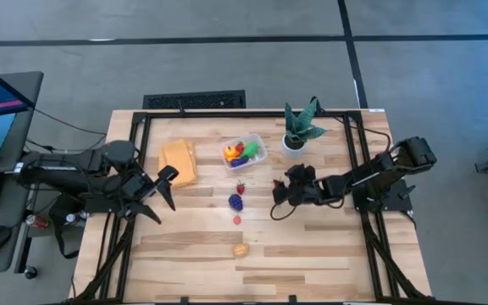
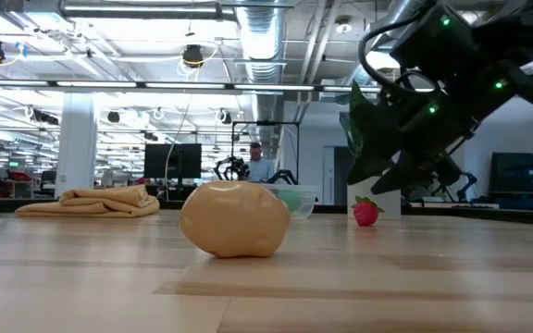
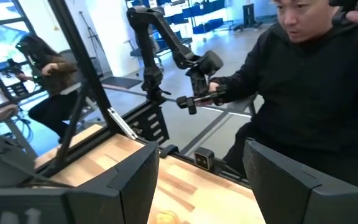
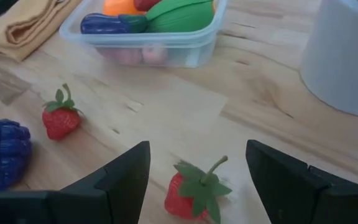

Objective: Pick and placing Produce into tupperware
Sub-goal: Put the right strawberry into the transparent bin

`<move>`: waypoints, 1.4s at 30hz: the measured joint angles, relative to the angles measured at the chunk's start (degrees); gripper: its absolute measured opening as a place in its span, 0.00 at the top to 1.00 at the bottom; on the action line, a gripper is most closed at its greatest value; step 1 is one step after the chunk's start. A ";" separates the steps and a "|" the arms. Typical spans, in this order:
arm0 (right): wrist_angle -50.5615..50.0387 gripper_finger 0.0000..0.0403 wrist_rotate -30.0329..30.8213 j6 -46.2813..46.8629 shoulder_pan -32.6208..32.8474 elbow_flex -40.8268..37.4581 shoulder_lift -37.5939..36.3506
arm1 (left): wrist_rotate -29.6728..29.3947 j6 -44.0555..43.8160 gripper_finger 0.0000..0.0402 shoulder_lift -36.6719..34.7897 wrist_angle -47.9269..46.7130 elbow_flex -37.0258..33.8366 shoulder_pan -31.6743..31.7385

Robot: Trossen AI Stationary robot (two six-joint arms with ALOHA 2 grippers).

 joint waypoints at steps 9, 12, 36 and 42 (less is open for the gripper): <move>0.79 0.35 -3.19 0.43 -1.65 -0.02 2.65 | -0.45 -0.54 0.44 0.00 -0.57 0.00 -2.55; 4.25 0.35 -5.31 0.22 -2.07 0.02 6.62 | -1.74 -0.54 0.44 0.00 -0.50 0.00 -3.23; 1.87 0.50 -3.32 0.33 0.61 2.93 12.00 | -3.38 -1.39 0.44 0.00 -0.68 0.00 -3.67; 1.21 0.58 -3.08 0.38 1.41 2.89 12.00 | -3.38 -1.39 0.44 0.00 -0.68 0.00 -3.67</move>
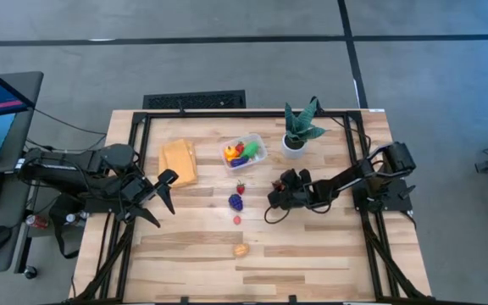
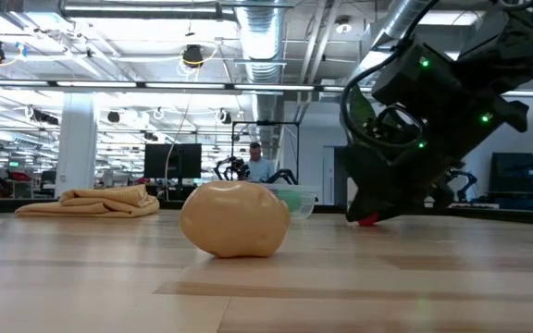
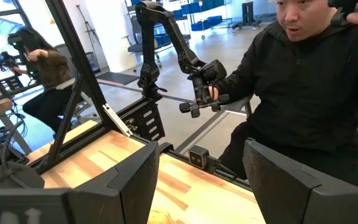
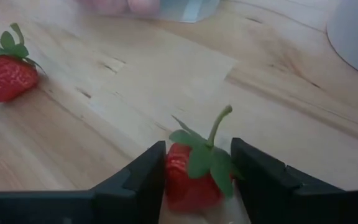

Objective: Pick and placing Produce into tupperware
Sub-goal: Put the right strawberry into the transparent bin

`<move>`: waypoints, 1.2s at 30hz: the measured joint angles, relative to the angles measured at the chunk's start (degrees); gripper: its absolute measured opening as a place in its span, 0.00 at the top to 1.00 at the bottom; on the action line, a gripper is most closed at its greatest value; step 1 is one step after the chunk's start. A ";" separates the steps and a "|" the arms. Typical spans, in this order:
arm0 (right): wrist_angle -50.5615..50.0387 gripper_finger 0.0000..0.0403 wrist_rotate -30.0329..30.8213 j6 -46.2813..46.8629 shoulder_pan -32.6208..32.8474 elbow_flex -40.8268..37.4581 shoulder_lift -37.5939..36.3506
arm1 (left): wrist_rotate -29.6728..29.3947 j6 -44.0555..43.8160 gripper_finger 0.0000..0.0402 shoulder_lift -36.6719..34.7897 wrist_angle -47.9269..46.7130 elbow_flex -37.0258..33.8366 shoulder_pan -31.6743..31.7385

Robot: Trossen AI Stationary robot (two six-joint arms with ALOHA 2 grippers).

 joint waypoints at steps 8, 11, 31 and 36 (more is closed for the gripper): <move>-0.08 0.64 0.19 -0.29 0.31 -0.07 0.02 | 0.00 0.00 0.44 0.02 0.01 0.00 0.00; 0.03 0.64 0.22 -0.78 0.33 -0.07 0.02 | 0.00 0.00 0.44 0.02 0.02 0.00 0.00; 3.73 0.63 -0.13 -3.43 0.94 -0.17 0.17 | 0.00 0.04 0.44 0.02 0.04 0.00 0.02; 6.81 0.64 -1.60 -6.03 1.31 -0.16 0.24 | 0.00 0.02 0.44 0.02 0.02 0.00 0.02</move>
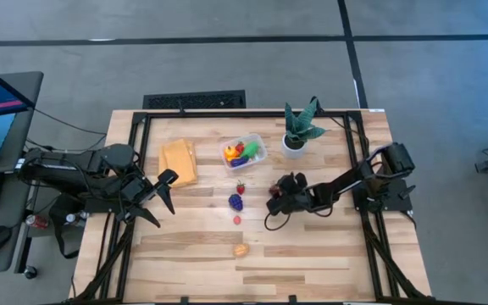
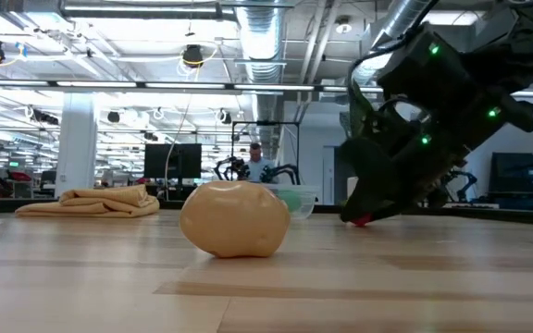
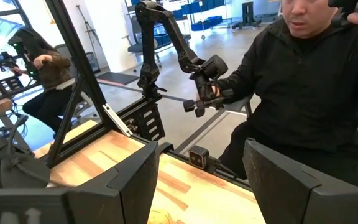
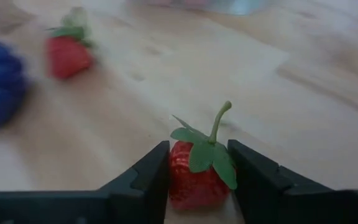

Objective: Pick and placing Produce into tupperware
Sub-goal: Put the right strawberry into the transparent bin

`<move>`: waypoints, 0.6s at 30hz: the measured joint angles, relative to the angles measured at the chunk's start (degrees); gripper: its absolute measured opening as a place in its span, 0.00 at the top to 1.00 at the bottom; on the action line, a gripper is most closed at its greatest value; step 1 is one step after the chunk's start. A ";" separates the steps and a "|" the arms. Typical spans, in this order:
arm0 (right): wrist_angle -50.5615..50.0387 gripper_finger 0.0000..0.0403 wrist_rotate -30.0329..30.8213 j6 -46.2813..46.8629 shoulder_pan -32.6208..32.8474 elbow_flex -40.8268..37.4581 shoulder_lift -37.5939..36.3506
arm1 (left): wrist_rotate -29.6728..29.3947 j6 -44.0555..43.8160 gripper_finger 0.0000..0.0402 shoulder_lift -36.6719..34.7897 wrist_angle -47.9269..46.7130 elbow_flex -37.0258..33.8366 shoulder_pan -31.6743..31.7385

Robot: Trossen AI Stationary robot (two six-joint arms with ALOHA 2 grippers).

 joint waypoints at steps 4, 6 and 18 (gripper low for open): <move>4.20 0.66 0.09 -4.14 0.63 0.03 -0.11 | 0.00 0.00 0.44 0.00 0.00 0.00 0.00; 6.36 0.66 0.49 -6.20 0.79 0.05 -0.24 | -0.02 0.00 0.44 0.00 0.00 0.00 0.00; 22.01 0.66 1.13 -20.40 0.79 0.08 -0.33 | -0.73 0.00 0.44 0.00 0.00 0.00 0.00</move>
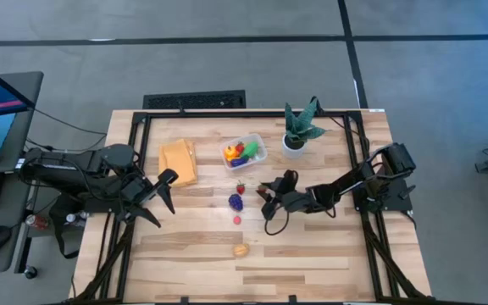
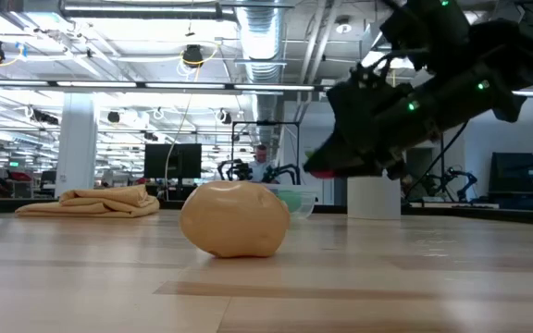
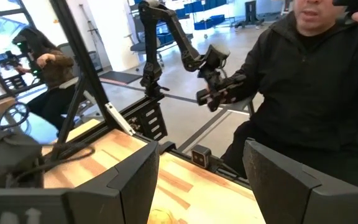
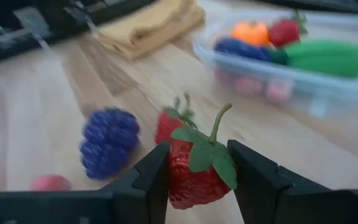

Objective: Pick and placing Produce into tupperware
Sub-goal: Put the right strawberry into the transparent bin

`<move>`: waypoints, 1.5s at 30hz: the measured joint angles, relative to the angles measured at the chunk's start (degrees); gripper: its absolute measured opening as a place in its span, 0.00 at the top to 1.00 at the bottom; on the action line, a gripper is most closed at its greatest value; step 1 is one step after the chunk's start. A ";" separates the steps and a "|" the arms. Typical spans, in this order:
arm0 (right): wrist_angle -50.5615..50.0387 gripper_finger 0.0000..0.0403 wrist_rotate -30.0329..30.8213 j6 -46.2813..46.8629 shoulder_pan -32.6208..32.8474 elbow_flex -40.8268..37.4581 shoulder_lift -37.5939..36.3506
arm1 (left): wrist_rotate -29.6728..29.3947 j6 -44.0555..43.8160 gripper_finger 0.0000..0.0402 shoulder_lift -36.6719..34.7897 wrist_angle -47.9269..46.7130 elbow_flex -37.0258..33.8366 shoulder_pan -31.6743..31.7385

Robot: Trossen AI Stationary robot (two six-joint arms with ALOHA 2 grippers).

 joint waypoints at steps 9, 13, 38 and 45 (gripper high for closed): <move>12.56 0.61 0.48 -9.59 -0.85 0.02 -0.06 | -1.99 0.00 0.44 0.00 -0.84 0.00 0.00; 13.59 0.63 0.60 -11.05 -2.99 1.13 -0.11 | -2.15 0.00 0.44 0.00 -0.83 0.00 0.00; 0.97 0.64 -0.49 -13.11 -17.18 18.03 11.57 | -2.26 -0.66 0.44 0.00 -3.46 -0.02 0.00; -2.45 0.59 -0.51 -10.51 -19.18 18.01 11.26 | -2.27 -0.44 0.44 0.00 -3.74 -0.02 0.00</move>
